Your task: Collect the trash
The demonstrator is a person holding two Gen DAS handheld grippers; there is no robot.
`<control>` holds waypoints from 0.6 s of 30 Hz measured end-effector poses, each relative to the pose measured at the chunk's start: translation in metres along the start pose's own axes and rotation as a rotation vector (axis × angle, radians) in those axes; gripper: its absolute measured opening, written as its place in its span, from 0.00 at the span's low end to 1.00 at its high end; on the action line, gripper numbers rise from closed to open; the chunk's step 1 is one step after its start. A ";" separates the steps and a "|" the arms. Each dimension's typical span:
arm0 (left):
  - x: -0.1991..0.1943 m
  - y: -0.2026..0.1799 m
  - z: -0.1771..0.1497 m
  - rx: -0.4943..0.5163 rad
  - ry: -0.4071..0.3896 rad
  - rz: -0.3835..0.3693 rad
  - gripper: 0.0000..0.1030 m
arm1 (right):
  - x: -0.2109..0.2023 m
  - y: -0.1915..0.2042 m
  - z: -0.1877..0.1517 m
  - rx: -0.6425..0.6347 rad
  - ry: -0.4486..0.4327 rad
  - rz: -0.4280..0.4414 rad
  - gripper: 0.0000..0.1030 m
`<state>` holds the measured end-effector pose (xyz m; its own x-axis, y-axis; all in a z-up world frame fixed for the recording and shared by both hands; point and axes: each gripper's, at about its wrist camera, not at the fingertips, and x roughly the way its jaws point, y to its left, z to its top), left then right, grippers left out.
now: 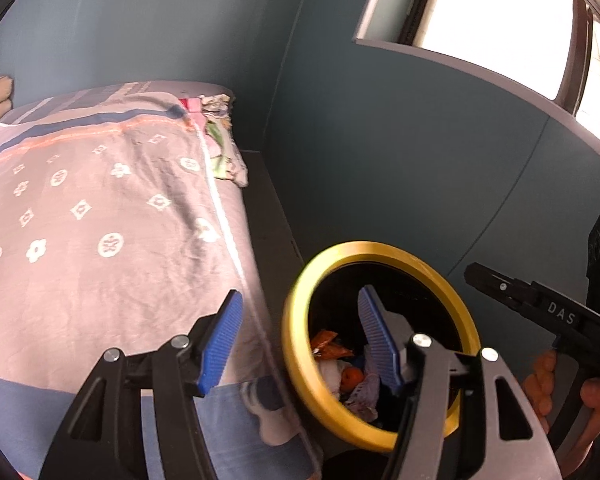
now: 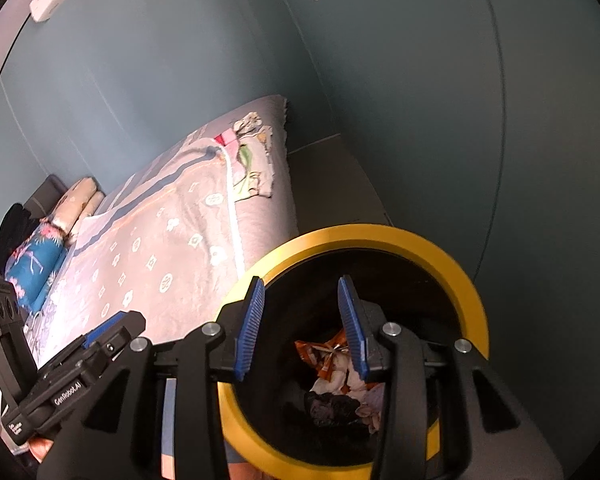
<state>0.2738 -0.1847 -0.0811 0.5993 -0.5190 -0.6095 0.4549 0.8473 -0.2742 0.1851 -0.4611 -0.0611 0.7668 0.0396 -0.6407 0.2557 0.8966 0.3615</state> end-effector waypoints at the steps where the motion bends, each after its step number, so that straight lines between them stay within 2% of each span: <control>1: -0.006 0.004 -0.001 -0.003 -0.004 0.009 0.55 | 0.000 0.003 -0.001 -0.008 0.004 0.005 0.36; 7: -0.045 0.042 -0.014 -0.018 -0.038 0.089 0.55 | 0.011 0.047 -0.009 -0.087 0.056 0.062 0.37; 10: -0.068 0.065 -0.021 -0.034 -0.054 0.136 0.56 | 0.014 0.077 -0.014 -0.134 0.076 0.100 0.44; 13: -0.091 0.090 -0.027 -0.070 -0.069 0.172 0.56 | 0.016 0.107 -0.022 -0.186 0.090 0.128 0.45; 18: -0.130 0.126 -0.042 -0.126 -0.113 0.236 0.66 | 0.013 0.156 -0.040 -0.272 0.086 0.121 0.49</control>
<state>0.2257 -0.0060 -0.0676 0.7516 -0.3095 -0.5825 0.2130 0.9497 -0.2297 0.2116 -0.3026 -0.0406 0.7265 0.1802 -0.6631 -0.0106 0.9678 0.2514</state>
